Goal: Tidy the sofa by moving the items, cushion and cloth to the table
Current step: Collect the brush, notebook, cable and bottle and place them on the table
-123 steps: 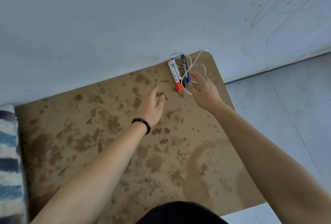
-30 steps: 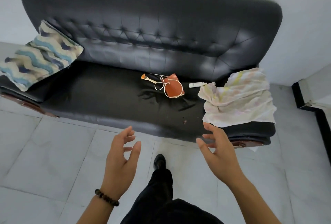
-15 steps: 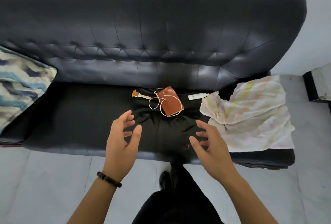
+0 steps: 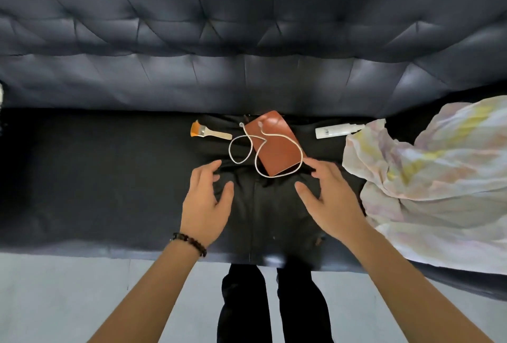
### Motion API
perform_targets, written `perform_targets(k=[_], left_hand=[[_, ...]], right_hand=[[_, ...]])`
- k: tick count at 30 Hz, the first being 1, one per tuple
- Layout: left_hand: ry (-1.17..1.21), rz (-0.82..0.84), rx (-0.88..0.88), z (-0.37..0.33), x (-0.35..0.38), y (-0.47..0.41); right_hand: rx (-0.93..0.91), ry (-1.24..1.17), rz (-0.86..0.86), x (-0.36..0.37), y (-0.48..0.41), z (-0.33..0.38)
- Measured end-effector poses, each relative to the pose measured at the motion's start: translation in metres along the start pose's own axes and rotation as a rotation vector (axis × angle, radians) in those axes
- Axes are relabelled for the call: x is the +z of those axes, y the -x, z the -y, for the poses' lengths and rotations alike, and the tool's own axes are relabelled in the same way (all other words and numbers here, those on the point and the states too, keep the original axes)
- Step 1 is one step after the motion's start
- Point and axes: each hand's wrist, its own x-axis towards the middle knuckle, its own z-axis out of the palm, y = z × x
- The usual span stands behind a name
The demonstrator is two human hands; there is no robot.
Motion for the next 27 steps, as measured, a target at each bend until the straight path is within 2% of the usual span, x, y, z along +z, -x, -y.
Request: perform_targets(k=[5,9,11,13,16,20,22,25,27], left_hand=[[-0.271,-0.013,0.155,0.088,0.048,-0.120],[-0.672,0.015,0.335,0.148,0.075,-0.212],[-0.851,0.114,0.328,0.172,0.085,-0.246],[-0.942,0.192,0.220,0.198,0.096,-0.260],[-0.982,0.164,0.183,0.228,0.110,-0.239],[-1.028,-0.047,0.296,0.247,0.117,-0.201],[-0.978,-0.109,0.271,0.250,0.117,-0.188],[-0.889,-0.159,0.233,0.250,0.118,-0.169],[-0.865,-0.166,0.225,0.250,0.120,-0.156]], right_hand=[[-0.010,0.151,-0.068,0.085,-0.102,-0.030],[0.117,0.256,-0.178,0.142,-0.170,-0.037],[0.156,0.273,-0.176,0.169,-0.194,-0.042],[0.192,0.343,-0.082,0.196,-0.206,-0.048],[0.172,0.494,0.030,0.238,-0.202,-0.054],[0.032,0.591,-0.068,0.272,-0.196,-0.045],[-0.026,0.660,-0.019,0.279,-0.197,-0.045],[-0.030,0.719,0.050,0.279,-0.197,-0.051],[0.005,0.673,0.098,0.272,-0.195,-0.056]])
